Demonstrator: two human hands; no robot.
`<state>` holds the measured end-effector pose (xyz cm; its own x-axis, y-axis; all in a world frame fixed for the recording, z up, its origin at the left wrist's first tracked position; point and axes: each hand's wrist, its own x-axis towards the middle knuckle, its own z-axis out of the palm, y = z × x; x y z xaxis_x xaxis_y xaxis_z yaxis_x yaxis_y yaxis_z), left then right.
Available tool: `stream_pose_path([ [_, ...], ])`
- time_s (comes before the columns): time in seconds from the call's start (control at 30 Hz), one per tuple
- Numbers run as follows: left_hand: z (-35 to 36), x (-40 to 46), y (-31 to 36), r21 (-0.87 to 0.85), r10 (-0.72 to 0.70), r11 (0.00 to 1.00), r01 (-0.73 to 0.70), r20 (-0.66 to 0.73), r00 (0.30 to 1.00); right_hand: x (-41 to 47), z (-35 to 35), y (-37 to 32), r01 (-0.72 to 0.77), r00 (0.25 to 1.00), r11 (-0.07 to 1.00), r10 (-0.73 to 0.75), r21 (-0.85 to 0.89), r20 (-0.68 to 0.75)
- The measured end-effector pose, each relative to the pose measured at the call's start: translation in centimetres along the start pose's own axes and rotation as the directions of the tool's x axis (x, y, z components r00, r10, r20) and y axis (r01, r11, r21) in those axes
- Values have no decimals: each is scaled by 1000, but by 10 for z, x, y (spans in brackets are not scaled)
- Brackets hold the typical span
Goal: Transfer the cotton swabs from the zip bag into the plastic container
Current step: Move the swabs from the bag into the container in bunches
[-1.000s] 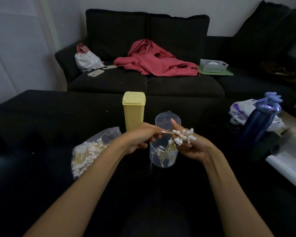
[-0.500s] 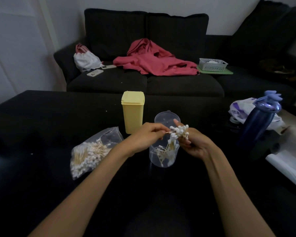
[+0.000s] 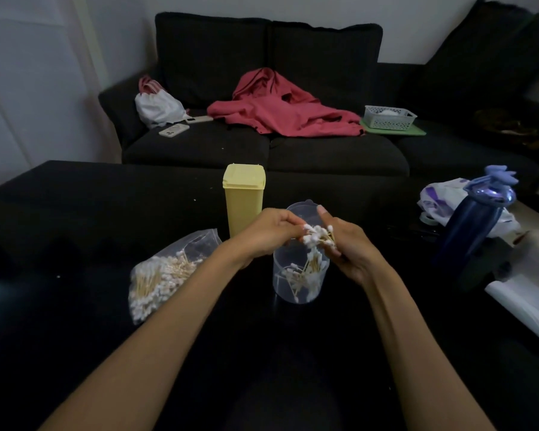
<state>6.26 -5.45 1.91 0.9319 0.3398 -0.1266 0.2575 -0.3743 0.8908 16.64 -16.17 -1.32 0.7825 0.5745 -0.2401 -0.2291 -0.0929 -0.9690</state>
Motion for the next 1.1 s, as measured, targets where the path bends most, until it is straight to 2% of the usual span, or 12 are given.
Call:
stream_pose_path([
  [0.13, -4, 1, -19, -36, -68, 997, 65, -120, 990, 4, -7, 1, 83, 971, 996, -77, 19, -227],
  [0.2, -3, -1, -41, 88, -115, 987, 132, -182, 977, 6, -13, 1, 114, 931, 991, -130, -67, -342],
  [0.3, 11, -2, -62, 229, -170, 956, 182, -74, 983, 7, -13, 2, 185, 868, 965, -249, -185, -429],
  [0.37, 24, 1, -63, 118, -123, 986, 120, 14, 992, 6, -9, 4, 226, 851, 941, -317, -252, -418],
  [0.43, 33, 8, -67, -2, -22, 1000, 22, -2, 1000, 7, -7, 5, 235, 858, 920, -348, -314, -377],
  [0.53, 35, 14, -74, -28, 99, 995, -101, -36, 994, 7, -10, 5, 244, 872, 904, -363, -351, -327],
  [0.63, 29, 4, -70, 182, 209, 967, -180, -159, 965, 3, -13, 5, 283, 859, 884, -407, -373, -312],
  [0.7, 23, -11, -63, 419, 365, 876, -237, -256, 895, -1, -10, 6, 317, 845, 870, -439, -377, -304],
  [0.77, 17, -25, -59, 542, 441, 811, -220, -319, 839, -10, -2, 6, 374, 812, 847, -496, -377, -308],
  [0.83, 11, -37, -63, 521, 433, 828, -208, -357, 828, -20, 9, 7, 459, 747, 801, -582, -385, -321],
  [0.93, 6, -52, -74, 371, 350, 905, -209, -367, 862, -37, 26, 11, 595, 651, 708, -702, -381, -288],
  [1.1, 1, -62, -88, 138, 289, 956, -259, -290, 912, -51, 53, 26, 701, 529, 448, -849, -554, -17],
])
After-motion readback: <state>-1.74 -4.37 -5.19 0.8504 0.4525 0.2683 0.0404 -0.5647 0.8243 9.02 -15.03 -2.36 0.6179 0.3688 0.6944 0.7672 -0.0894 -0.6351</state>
